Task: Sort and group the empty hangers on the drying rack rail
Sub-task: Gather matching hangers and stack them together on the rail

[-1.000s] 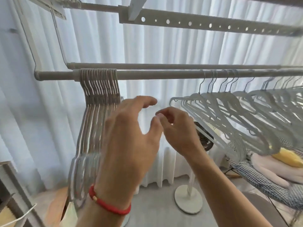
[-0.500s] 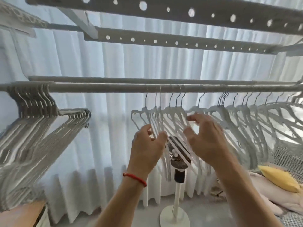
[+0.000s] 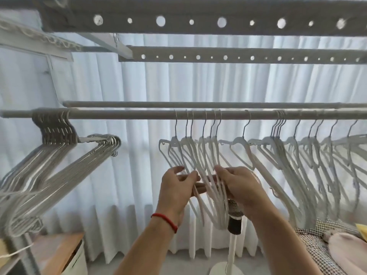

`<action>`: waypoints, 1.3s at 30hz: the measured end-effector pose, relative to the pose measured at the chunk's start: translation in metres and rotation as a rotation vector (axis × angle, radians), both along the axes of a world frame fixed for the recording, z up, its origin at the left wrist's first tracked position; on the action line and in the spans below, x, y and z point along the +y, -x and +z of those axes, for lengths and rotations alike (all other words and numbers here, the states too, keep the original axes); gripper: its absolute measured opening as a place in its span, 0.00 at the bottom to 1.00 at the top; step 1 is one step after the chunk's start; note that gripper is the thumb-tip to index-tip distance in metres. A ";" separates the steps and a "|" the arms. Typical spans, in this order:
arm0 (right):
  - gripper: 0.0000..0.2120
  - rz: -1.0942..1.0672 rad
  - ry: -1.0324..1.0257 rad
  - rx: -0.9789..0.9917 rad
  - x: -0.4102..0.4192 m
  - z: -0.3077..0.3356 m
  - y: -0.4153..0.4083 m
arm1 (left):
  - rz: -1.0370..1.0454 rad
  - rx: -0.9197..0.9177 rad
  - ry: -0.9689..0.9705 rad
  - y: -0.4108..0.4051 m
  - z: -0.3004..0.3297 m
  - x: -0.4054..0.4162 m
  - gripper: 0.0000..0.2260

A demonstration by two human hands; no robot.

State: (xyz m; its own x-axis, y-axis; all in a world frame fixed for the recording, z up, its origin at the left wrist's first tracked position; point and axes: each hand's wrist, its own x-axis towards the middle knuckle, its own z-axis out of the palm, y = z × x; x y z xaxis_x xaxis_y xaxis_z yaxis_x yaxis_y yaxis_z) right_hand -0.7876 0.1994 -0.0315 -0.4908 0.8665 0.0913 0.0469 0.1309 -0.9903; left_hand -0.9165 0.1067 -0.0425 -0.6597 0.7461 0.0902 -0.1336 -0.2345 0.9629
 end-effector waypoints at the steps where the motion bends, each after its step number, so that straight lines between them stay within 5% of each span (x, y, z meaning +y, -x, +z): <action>1: 0.17 0.021 0.043 0.024 0.000 -0.001 0.001 | 0.014 -0.011 -0.012 0.002 -0.001 -0.001 0.16; 5: 0.13 0.142 0.188 0.136 -0.005 0.003 0.014 | 0.014 0.010 -0.042 0.016 -0.003 -0.007 0.17; 13: 0.16 0.333 0.125 0.112 -0.024 0.008 0.046 | 0.036 0.246 0.022 0.052 -0.001 -0.026 0.16; 20: 0.18 0.406 0.133 0.121 -0.035 0.007 0.064 | -0.076 0.187 0.053 0.074 0.008 -0.042 0.20; 27: 0.17 0.208 -0.002 -0.035 -0.036 0.005 0.076 | -0.185 0.105 0.138 0.067 -0.004 -0.045 0.17; 32: 0.24 0.034 -0.428 -0.473 -0.022 0.013 0.073 | -0.302 0.039 0.091 0.066 -0.002 -0.043 0.14; 39: 0.22 -0.100 -0.403 -0.249 0.001 0.012 0.085 | -0.323 0.005 0.095 0.058 0.002 -0.037 0.15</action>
State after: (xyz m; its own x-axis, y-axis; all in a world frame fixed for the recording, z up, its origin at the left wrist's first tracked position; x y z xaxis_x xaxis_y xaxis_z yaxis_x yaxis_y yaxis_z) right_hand -0.8729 0.2008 -0.0195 -0.4564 0.8304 0.3195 0.3077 0.4843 -0.8190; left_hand -0.9745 0.0700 -0.0401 -0.3873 0.9219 0.0129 -0.1812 -0.0898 0.9793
